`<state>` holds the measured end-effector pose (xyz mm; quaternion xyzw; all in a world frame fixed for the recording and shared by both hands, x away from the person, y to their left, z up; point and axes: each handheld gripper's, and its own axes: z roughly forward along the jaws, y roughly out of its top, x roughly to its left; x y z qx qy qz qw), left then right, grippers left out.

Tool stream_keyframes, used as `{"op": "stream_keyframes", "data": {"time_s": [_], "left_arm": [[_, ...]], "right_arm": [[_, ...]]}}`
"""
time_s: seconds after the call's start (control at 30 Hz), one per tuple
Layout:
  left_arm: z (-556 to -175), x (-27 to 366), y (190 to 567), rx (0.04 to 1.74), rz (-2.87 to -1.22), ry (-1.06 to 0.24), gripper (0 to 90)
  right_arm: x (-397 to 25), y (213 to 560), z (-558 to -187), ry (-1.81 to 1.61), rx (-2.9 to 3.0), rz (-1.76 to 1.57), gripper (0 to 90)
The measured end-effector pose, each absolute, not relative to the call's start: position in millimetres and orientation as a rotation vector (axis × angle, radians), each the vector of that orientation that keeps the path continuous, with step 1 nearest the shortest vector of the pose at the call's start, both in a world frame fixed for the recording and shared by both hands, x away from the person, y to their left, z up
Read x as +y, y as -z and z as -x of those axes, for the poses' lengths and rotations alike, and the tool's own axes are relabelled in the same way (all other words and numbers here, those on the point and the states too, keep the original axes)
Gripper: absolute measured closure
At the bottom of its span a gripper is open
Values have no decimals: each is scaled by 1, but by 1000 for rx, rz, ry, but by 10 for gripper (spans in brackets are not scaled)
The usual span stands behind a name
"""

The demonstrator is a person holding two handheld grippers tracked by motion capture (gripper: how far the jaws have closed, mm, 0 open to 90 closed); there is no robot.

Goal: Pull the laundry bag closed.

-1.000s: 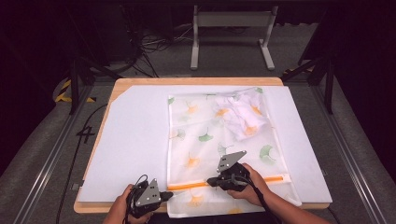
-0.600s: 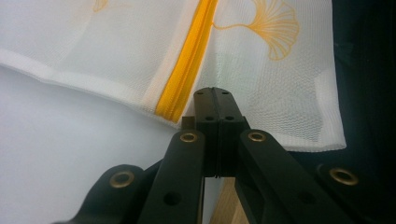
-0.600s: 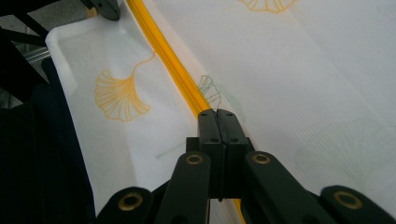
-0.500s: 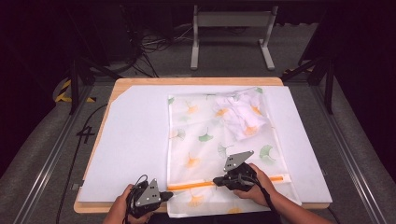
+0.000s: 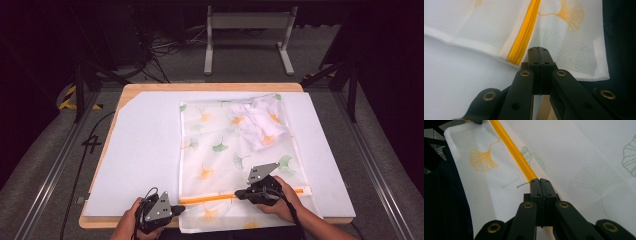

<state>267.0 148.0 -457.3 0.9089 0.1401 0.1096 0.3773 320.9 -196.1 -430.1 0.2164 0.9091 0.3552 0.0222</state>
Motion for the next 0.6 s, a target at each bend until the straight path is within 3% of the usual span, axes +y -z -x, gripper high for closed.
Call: {"op": "stream_keyframes", "data": {"time_s": [0.6], "left_arm": [[-267,148,457,359,-2321,-276,900]], "right_arm": [[-210,429,-318,-1089,2800,-689,900]]}}
